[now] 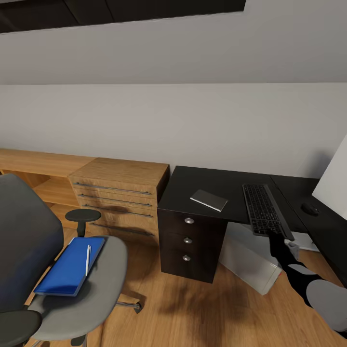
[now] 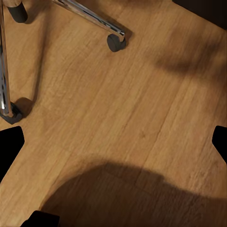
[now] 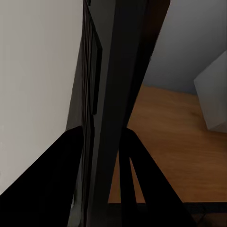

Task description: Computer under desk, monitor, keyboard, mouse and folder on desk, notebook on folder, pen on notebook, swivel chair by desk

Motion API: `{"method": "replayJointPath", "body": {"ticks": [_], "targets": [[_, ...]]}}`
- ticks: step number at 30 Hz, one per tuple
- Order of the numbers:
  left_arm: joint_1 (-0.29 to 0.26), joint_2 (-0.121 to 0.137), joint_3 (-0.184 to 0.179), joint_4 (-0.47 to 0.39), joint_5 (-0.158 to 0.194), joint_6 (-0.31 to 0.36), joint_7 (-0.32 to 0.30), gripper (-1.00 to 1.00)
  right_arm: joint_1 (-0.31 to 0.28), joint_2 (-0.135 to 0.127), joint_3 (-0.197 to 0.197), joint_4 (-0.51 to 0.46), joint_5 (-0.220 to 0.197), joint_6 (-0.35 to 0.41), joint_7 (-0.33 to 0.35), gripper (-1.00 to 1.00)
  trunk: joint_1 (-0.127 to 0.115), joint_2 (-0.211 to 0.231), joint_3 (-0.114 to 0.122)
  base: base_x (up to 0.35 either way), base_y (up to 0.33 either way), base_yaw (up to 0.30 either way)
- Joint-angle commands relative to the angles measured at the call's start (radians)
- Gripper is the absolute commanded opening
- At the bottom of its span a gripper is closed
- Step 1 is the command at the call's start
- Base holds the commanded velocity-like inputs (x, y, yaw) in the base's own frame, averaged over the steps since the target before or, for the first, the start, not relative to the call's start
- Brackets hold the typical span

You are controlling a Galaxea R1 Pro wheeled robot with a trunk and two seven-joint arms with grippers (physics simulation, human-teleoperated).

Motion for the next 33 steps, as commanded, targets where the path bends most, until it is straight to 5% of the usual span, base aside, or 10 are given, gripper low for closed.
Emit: {"method": "replayJointPath", "body": {"ticks": [1, 33], "targets": [[-0.001, 0.001, -0.009, 0.0, 0.004, -0.004, 0.008, 1.0, 0.0, 0.0, 0.009, 0.002, -0.01, 0.012, 0.005, -1.0, 0.0, 0.0, -0.001, 0.0, 0.0, 0.0], [0.0, 0.001, -0.007, -0.002, 0.006, -0.004, 0.01, 1.0, 0.0, -0.002, 0.009, 0.001, -0.01, 0.023, 0.003, -1.0, 0.015, -0.028, -0.013, 0.0, 0.0, 0.0]]}}
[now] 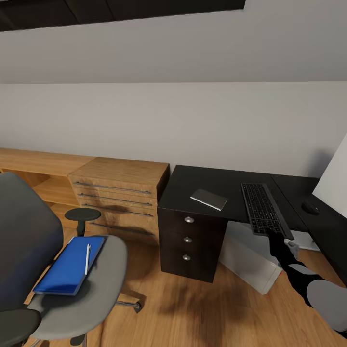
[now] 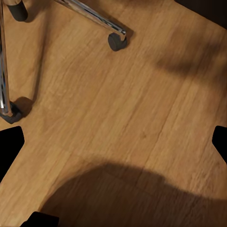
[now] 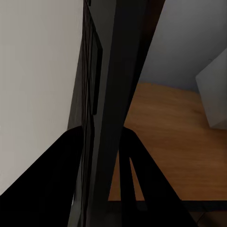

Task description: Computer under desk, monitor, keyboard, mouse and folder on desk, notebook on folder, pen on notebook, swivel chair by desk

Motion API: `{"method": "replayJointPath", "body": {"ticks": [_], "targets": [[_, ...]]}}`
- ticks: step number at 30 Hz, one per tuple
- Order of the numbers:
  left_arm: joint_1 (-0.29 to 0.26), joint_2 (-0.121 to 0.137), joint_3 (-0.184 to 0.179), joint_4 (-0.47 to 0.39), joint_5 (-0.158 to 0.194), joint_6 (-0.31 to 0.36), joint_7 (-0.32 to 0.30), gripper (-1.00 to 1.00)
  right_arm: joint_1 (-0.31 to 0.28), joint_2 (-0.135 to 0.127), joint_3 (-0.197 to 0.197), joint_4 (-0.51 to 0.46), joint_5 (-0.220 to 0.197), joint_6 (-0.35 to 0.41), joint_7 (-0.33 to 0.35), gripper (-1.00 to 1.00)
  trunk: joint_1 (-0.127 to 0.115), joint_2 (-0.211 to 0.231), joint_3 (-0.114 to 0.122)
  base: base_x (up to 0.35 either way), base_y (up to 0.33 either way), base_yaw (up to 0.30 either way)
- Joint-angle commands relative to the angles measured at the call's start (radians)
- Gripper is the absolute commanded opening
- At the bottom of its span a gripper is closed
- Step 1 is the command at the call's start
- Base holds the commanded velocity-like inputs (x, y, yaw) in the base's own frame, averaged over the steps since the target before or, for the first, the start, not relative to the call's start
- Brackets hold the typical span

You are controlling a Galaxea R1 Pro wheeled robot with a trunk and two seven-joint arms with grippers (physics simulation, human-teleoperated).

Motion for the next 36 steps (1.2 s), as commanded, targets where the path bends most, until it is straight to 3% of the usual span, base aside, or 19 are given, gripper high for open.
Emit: {"method": "replayJointPath", "body": {"ticks": [1, 36], "targets": [[-0.001, 0.001, -0.008, 0.0, 0.004, -0.004, 0.008, 1.0, 0.0, -0.001, 0.01, 0.004, -0.011, 0.006, -0.007, -1.0, 0.0, 0.0, -0.001, 0.0, 0.0, 0.0], [-0.001, 0.002, -0.008, 0.0, 0.004, -0.003, 0.01, 1.0, 0.0, -0.005, 0.01, 0.004, -0.01, 0.005, -0.024, -1.0, 0.0, 0.0, -0.001, 0.0, 0.0, 0.0]]}}
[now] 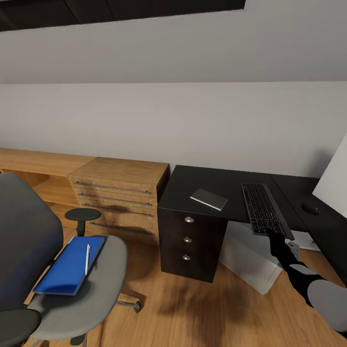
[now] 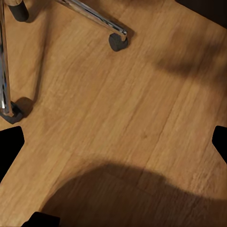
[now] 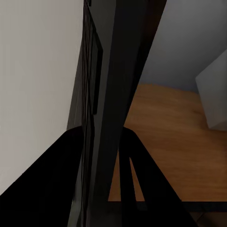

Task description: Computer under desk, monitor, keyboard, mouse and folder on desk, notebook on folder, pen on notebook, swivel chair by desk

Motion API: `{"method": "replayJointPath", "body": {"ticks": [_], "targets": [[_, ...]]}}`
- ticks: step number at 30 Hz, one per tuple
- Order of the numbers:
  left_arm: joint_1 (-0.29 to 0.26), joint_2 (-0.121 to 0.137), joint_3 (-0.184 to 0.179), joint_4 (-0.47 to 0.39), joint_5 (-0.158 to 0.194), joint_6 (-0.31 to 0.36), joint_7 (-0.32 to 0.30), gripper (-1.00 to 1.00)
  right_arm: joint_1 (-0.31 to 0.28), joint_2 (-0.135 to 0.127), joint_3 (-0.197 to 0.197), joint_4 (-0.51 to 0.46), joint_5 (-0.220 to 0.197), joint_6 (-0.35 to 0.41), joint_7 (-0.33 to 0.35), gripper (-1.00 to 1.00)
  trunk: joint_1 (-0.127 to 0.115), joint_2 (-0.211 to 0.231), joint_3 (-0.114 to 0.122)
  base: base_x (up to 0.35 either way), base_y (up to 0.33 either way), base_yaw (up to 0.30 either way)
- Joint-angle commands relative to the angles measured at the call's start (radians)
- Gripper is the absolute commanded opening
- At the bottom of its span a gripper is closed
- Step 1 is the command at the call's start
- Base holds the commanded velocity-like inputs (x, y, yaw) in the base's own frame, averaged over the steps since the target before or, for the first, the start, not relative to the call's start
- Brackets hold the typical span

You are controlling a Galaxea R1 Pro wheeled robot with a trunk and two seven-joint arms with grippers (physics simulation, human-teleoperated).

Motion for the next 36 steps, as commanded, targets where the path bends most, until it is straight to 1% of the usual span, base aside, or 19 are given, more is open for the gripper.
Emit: {"method": "replayJointPath", "body": {"ticks": [1, 4, 5, 28, 36], "targets": [[-0.001, 0.001, -0.008, 0.0, 0.004, -0.004, 0.009, 1.0, 0.0, -0.001, 0.003, 0.004, -0.013, 0.006, -0.026, -1.0, 0.0, 0.0, -0.001, 0.0, 0.0, 0.0], [0.0, 0.001, -0.008, 0.0, 0.004, -0.004, 0.009, 1.0, 0.0, -0.001, 0.003, 0.004, -0.013, 0.005, -0.027, -1.0, 0.0, 0.0, -0.001, 0.0, 0.0, 0.0], [0.0, 0.001, -0.008, 0.0, 0.004, -0.004, 0.009, 1.0, 0.0, -0.001, 0.004, 0.004, -0.013, 0.005, -0.029, 1.0, 0.0, 0.0, -0.001, 0.0, 0.0, 0.0], [-0.001, 0.002, -0.007, 0.002, 0.005, -0.004, 0.007, 1.0, 0.0, -0.002, 0.003, 0.004, -0.013, 0.004, -0.037, 1.0, 0.0, 0.0, -0.001, -0.002, 0.0, 0.0], [0.0, 0.002, -0.007, 0.001, 0.005, -0.004, 0.007, 1.0, 0.0, -0.002, 0.003, 0.004, -0.013, 0.004, -0.037, 1.0, 0.0, 0.0, -0.001, -0.194, 0.0, 0.0]]}}
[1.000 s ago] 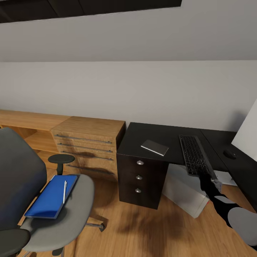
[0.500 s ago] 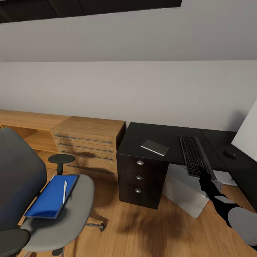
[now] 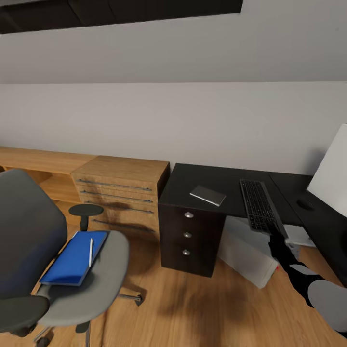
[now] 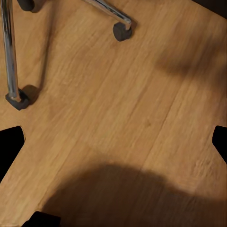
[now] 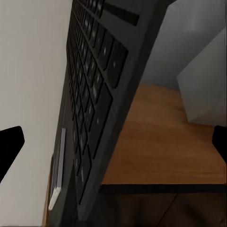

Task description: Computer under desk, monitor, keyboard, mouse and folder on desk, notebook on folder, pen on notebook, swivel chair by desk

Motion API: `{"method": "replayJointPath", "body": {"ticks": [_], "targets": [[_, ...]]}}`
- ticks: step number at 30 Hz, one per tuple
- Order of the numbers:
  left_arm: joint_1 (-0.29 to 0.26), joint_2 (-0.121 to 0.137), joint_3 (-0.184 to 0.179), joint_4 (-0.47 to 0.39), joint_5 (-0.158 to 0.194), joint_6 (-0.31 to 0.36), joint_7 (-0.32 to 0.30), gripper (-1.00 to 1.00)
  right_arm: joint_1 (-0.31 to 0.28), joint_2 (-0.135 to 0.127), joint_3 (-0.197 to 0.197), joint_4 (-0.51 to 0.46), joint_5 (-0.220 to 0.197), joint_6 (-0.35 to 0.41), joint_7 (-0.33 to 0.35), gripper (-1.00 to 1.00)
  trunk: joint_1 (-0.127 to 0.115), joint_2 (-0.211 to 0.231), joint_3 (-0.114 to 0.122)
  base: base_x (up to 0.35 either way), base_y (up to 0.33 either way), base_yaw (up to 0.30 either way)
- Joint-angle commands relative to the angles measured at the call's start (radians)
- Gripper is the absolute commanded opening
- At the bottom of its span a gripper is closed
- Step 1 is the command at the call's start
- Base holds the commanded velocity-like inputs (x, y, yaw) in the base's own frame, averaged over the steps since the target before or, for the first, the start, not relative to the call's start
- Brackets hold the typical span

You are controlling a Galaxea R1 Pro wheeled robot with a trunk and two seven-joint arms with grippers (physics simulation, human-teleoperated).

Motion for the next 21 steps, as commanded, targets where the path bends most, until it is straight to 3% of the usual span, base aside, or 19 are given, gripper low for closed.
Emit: {"method": "replayJointPath", "body": {"ticks": [1, 21], "targets": [[0.0, 0.001, -0.008, 0.0, 0.004, -0.004, 0.008, 1.0, -0.001, 0.0, 0.001, 0.002, -0.01, 0.007, 0.004, 1.0, -0.001, 0.0, -0.001, -0.289, 0.0, 0.0], [-0.001, 0.001, -0.008, 0.0, 0.003, -0.004, 0.008, 1.0, -0.001, 0.007, 0.002, 0.002, -0.008, 0.007, 0.005, 1.0, -0.001, 0.0, -0.001, -0.307, 0.0, 0.0]]}}
